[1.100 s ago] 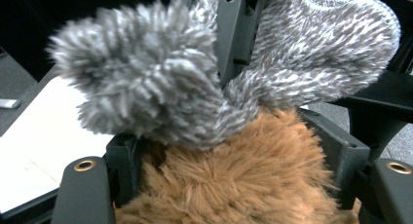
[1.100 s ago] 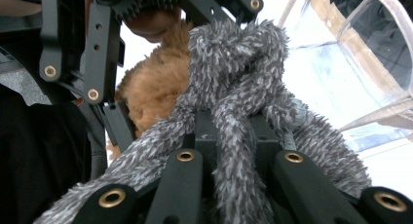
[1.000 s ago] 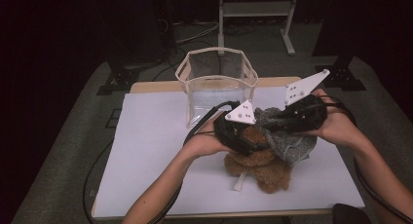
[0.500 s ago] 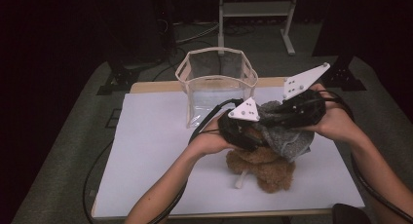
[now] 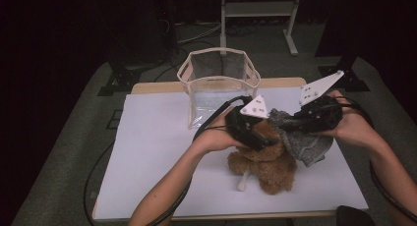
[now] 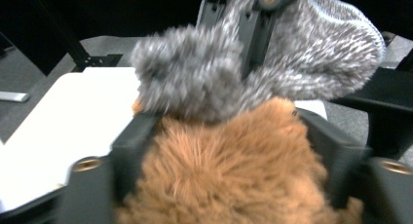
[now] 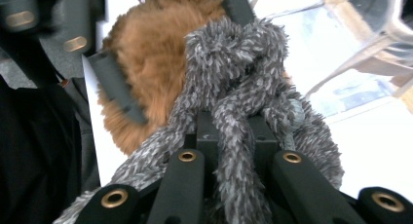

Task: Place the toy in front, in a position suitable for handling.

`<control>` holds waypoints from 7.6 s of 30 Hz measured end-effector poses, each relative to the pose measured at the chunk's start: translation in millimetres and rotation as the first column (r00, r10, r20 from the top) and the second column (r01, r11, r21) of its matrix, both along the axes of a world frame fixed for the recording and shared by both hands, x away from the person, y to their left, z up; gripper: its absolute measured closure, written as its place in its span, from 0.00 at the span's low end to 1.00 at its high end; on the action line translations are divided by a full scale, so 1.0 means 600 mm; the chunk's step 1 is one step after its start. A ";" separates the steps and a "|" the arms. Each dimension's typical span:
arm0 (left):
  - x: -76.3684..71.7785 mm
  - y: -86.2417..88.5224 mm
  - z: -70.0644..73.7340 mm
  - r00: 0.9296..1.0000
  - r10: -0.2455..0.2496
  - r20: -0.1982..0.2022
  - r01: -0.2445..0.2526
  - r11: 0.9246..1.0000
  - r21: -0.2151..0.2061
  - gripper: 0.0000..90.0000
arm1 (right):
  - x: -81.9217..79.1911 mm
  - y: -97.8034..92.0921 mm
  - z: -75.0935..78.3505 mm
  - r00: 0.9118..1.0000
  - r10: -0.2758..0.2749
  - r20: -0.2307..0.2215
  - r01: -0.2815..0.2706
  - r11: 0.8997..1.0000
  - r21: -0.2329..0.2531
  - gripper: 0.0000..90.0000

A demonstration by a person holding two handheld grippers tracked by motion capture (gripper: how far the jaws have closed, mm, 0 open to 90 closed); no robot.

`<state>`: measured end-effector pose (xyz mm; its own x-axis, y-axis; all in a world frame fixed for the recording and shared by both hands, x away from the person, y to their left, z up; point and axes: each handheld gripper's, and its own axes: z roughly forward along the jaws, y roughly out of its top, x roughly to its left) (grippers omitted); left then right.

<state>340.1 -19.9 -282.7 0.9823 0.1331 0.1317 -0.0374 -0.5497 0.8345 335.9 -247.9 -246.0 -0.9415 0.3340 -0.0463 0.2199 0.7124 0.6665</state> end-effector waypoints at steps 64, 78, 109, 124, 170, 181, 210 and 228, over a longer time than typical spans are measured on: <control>0.000 0.097 -0.008 0.998 0.064 -0.022 -0.066 0.993 -0.099 0.53 | 0.004 -0.008 -0.148 0.995 -0.028 -0.098 0.051 0.967 0.249 0.88; -0.001 0.122 0.048 0.996 0.082 0.022 -0.080 0.995 -0.056 0.54 | 0.014 0.066 -0.119 0.995 0.065 -0.073 -0.038 0.945 0.326 0.89; -0.021 -0.002 0.044 0.997 -0.044 0.058 0.051 0.992 -0.117 0.34 | -0.026 0.021 0.065 0.986 0.083 0.141 -0.111 0.974 0.198 0.87; -0.018 0.017 0.035 0.997 0.031 0.064 -0.030 0.999 -0.013 0.20 | -0.005 0.053 0.031 0.993 0.081 0.089 -0.087 0.994 0.059 0.89; -0.060 0.323 -0.110 0.970 0.243 -0.007 -0.242 0.967 0.082 0.33 | 0.012 0.148 -0.186 0.990 0.120 -0.074 -0.108 0.983 0.148 0.87; -0.059 0.288 -0.102 0.982 0.188 0.018 -0.189 0.969 0.162 0.27 | 0.008 0.086 -0.245 0.986 0.044 -0.160 -0.008 0.975 0.221 0.87; -0.026 0.116 -0.114 0.994 0.049 0.102 -0.068 0.979 0.190 0.80 | 0.011 0.061 -0.271 0.976 0.028 -0.214 0.030 0.964 0.264 0.86; -0.020 0.127 -0.062 1.000 0.020 -0.014 -0.022 0.994 -0.106 0.82 | -0.021 0.021 -0.157 0.998 0.035 -0.060 -0.010 0.927 0.375 0.86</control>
<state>328.3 56.4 -319.9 0.9807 0.1661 0.1030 -0.0157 -0.4587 0.8885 323.3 -235.2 -340.0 -0.9456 0.2941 0.1389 0.2582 0.4192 0.8704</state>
